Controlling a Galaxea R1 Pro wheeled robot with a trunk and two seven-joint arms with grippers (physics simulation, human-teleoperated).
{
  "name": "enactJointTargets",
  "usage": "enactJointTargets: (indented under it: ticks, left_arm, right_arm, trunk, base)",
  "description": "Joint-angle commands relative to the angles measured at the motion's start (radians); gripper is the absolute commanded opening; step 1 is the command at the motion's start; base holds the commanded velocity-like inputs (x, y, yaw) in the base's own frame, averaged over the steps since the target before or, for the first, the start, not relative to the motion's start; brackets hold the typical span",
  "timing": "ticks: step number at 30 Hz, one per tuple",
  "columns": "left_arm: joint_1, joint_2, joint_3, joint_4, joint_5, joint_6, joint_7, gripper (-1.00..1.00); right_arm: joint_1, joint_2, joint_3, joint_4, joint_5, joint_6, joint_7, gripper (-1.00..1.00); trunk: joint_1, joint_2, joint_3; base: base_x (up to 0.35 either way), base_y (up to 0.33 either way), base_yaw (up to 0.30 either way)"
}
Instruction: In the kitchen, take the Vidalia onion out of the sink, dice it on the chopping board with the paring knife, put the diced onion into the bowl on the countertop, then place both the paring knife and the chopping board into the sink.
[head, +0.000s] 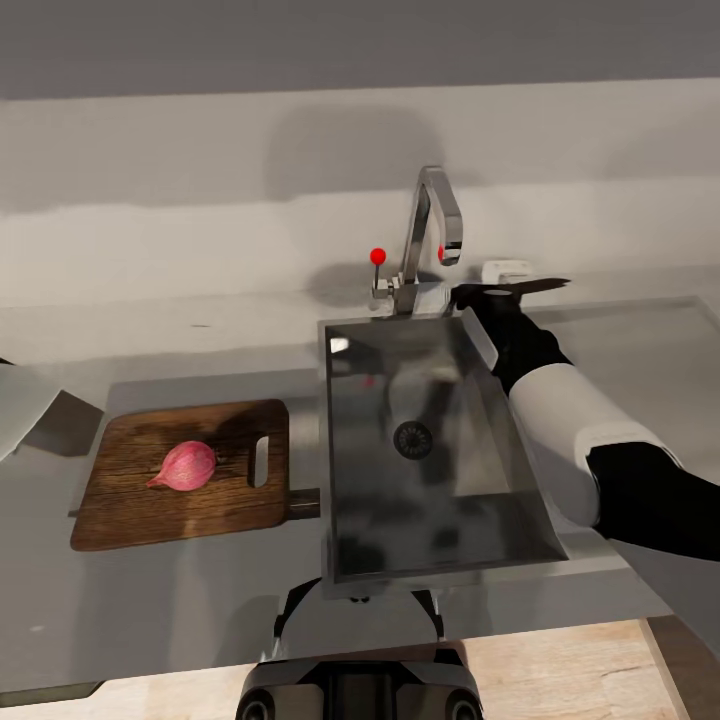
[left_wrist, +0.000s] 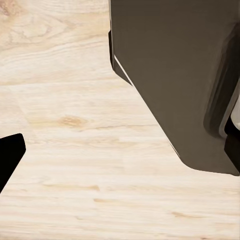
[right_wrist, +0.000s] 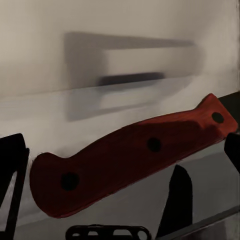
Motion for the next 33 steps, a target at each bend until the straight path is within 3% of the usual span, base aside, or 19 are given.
enactJointTargets:
  ticks: [1,6,16,22,33]
  left_arm:
    - [-0.001,-0.001,-0.008,0.004,0.007,-0.007,0.001,1.00]
    - [-0.001,0.000,-0.008,0.004,0.007,-0.007,0.001,1.00]
    - [-0.001,0.000,-0.008,0.004,0.007,-0.007,0.001,1.00]
    - [-0.001,0.000,-0.008,0.004,0.007,-0.007,0.001,1.00]
    - [-0.001,0.000,-0.008,0.004,0.007,-0.007,0.001,1.00]
  right_arm:
    - [0.000,-0.005,0.006,0.027,-0.005,0.012,-0.007,1.00]
    - [0.000,-0.015,0.006,0.027,-0.004,0.012,-0.007,1.00]
    - [0.000,-0.069,0.003,0.028,-0.008,0.012,-0.006,1.00]
    - [0.000,-0.090,0.000,0.028,-0.040,0.012,-0.006,1.00]
    - [0.000,-0.101,-0.001,0.028,-0.065,0.014,-0.006,1.00]
  trunk:
    - [0.001,-0.001,-0.001]
    - [0.001,-0.001,-0.001]
    - [0.001,-0.001,-0.001]
    - [0.001,-0.001,-0.001]
    - [0.001,-0.001,-0.001]
  base:
    - [0.000,0.000,0.000]
    - [0.000,0.000,0.000]
    - [0.000,0.000,0.000]
    - [0.000,0.000,0.000]
    - [0.000,0.000,0.000]
